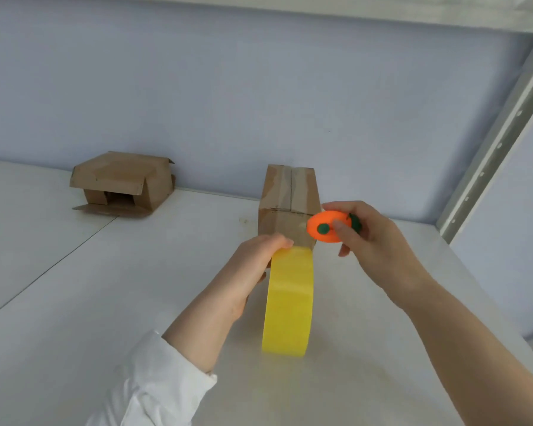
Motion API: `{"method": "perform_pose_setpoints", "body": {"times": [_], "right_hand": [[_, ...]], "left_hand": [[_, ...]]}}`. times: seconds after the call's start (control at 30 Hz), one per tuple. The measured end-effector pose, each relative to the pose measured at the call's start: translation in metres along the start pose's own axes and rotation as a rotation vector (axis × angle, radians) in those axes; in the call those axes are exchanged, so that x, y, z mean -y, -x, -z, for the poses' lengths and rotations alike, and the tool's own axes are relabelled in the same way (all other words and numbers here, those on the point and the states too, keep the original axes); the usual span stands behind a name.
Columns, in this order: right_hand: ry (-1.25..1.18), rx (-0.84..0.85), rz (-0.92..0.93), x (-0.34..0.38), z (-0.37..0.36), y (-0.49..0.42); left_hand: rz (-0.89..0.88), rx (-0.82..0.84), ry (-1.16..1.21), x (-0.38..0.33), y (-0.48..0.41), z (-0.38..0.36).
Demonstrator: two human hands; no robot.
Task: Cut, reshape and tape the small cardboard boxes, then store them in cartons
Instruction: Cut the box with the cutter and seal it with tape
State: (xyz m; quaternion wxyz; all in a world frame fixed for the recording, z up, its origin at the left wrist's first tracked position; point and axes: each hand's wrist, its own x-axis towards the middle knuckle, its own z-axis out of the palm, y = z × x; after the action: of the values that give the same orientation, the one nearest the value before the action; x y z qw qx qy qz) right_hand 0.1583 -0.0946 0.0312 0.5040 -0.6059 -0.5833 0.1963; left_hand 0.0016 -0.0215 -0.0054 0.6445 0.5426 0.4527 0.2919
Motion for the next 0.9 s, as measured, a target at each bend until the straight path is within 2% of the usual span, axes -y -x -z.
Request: {"method": "perform_pose_setpoints", "body": {"times": [0.17,0.27,0.53,0.77,0.9], "right_hand": [[0.175,0.059,0.106,0.002,-0.02,-0.033],[0.243,0.054,0.162,-0.001,-0.028,-0.041],[0.415,0.019,0.324,-0.004,-0.033,-0.044],[0.536,0.019,0.391,-0.014,-0.039,-0.045],[0.522,0.006,0.4,-0.01,-0.033,-0.045]], "left_hand": [[0.009,-0.061,-0.025,-0.002,-0.011,-0.003],[-0.077,-0.004,-0.077,0.002,-0.006,0.001],[-0.176,-0.069,-0.04,-0.002,-0.016,0.001],[-0.21,-0.07,-0.042,-0.002,-0.023,-0.001],[-0.19,-0.057,-0.054,-0.003,-0.023,0.0]]}}
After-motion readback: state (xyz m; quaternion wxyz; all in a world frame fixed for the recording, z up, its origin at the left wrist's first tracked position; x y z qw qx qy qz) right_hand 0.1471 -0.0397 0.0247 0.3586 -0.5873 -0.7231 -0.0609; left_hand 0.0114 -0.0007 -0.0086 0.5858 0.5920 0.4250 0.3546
